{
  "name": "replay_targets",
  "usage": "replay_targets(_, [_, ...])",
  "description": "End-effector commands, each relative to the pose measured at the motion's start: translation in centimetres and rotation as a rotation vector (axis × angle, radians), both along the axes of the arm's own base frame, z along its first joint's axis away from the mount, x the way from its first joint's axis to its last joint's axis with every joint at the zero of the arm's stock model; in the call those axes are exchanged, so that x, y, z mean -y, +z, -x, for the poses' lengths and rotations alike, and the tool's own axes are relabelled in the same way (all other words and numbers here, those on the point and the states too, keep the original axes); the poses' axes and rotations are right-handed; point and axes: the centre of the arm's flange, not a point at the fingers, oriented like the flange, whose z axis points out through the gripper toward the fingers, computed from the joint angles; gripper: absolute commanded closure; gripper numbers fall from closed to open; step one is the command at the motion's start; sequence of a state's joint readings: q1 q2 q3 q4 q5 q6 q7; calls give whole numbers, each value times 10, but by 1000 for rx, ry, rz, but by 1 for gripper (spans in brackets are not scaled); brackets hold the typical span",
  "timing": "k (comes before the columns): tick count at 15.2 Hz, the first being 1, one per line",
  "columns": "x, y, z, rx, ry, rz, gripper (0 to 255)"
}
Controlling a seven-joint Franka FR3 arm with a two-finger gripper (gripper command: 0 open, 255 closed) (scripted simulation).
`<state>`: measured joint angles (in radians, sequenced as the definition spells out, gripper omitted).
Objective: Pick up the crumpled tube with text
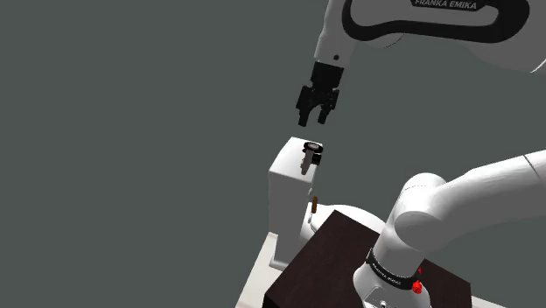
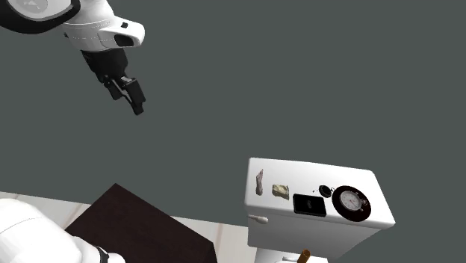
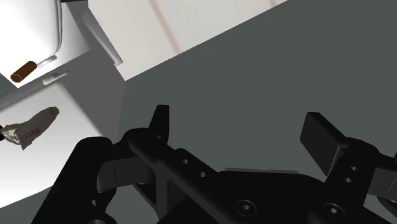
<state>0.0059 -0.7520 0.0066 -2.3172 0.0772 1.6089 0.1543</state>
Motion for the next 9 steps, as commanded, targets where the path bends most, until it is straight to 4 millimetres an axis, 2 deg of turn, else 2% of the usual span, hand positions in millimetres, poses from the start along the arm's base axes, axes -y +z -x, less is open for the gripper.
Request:
replay_targets(1, [0, 0, 0, 0, 0, 0, 0])
replay_targets(9, [62, -41, -82, -57, -319, -34, 0])
